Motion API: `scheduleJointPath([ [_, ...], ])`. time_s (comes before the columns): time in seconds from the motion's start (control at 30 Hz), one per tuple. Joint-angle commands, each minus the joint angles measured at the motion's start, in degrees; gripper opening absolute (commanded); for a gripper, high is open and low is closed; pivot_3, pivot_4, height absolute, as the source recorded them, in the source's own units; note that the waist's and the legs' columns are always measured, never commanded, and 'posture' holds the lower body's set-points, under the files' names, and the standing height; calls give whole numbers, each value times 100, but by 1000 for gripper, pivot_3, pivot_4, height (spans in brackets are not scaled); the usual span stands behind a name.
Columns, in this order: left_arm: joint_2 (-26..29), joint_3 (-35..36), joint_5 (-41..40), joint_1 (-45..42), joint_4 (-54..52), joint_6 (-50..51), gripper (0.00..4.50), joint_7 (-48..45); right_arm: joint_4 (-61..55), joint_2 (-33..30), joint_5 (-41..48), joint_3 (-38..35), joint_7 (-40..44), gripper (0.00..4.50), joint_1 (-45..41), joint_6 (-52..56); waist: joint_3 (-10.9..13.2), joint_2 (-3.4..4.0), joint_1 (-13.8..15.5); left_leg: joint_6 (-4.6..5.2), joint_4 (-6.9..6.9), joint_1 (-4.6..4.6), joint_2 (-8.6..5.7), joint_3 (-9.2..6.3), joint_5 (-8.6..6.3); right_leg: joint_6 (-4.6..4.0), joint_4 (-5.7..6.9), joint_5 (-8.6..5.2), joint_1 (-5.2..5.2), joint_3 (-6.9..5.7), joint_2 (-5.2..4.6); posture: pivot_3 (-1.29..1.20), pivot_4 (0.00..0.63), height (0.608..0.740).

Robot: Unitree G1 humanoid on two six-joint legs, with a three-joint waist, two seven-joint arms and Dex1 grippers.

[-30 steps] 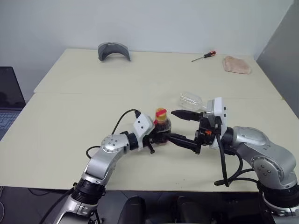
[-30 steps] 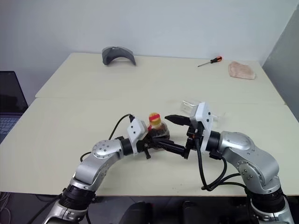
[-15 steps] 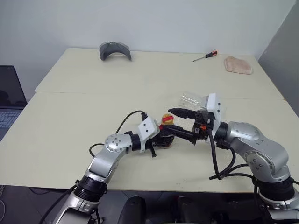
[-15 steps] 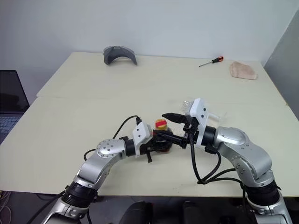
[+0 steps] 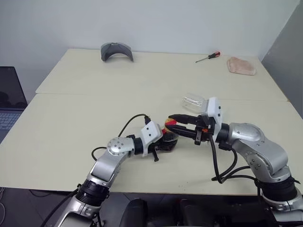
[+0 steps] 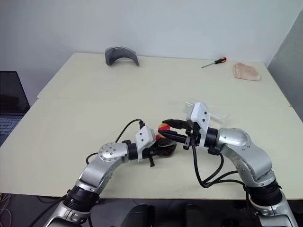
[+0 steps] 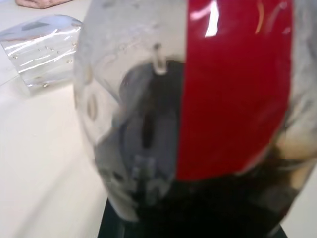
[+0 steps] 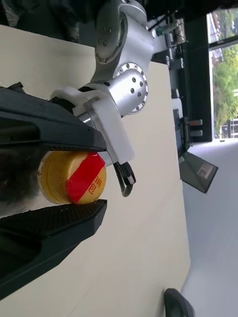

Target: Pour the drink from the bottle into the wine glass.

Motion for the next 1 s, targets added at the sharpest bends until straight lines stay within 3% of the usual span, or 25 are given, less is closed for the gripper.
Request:
scheduleJointPath([
  [0.03, 4, -134, -171, -64, -438, -73, 756, -296, 573, -389, -259, 116, 940, 1161, -480, -494, 2, 2, -4, 0, 0, 0, 0, 0, 0, 0, 0, 0, 0, 0, 0, 0, 150, 740],
  [0.2, 15, -230, -204, -86, -520, -93, 755, -485, 1929, -602, -598, 462, 2072, 1161, -1319, -1093, 2, 3, -7, 2, -1, 5, 4, -2, 0, -1, 0, 0, 1, -1, 6, 0, 150, 740],
  [0.3, -51, -220, -85, -121, -394, -209, 746, -358, 1773, -686, -269, 347, 2216, 1161, -1353, -713, 2, 3, 5, 2, -4, 2, 4, -6, 0, -2, 0, 0, 1, -4, 6, 0, 150, 740],
  [0.33, -113, -186, -42, -157, -301, -246, 746, -256, 1561, -680, -56, 206, 2101, 1161, -1264, -485, 2, 3, 14, 2, -3, 0, 4, -6, 0, -1, -1, 0, 1, -3, 6, 0, 150, 740],
  [0.63, -323, -126, 65, -242, -58, -307, 745, -50, -815, -442, 1248, -1074, -73, 4367, -126, 973, 6, 6, 29, 0, 3, -18, -1, -14, 0, -1, 0, 0, -6, -9, -6, 0, 150, 740],
  [0.73, -392, -123, 77, -291, 53, -334, 744, -18, -1576, -155, 1394, -1141, -1005, 4500, 538, 1224, 6, 6, 23, 0, 0, -12, 2, -16, 0, 0, 1, 0, -4, -10, -2, 0, 150, 740],
  [0.83, -439, -135, 98, -318, 128, -360, 743, -20, -1833, 213, 982, -958, -1725, 4500, 791, 1104, 7, 9, -5, 0, 0, -13, 2, -11, 0, 2, 4, -1, -9, -6, -1, 0, 150, 740],
  [1.0, -484, -158, 121, -332, 190, -393, 743, -44, -1785, 471, 267, -620, -2230, 4500, 1070, 757, 7, 9, 8, -1, 4, -13, -2, -4, 2, 19, 1, -11, -9, -1, 0, 0, 150, 740],
])
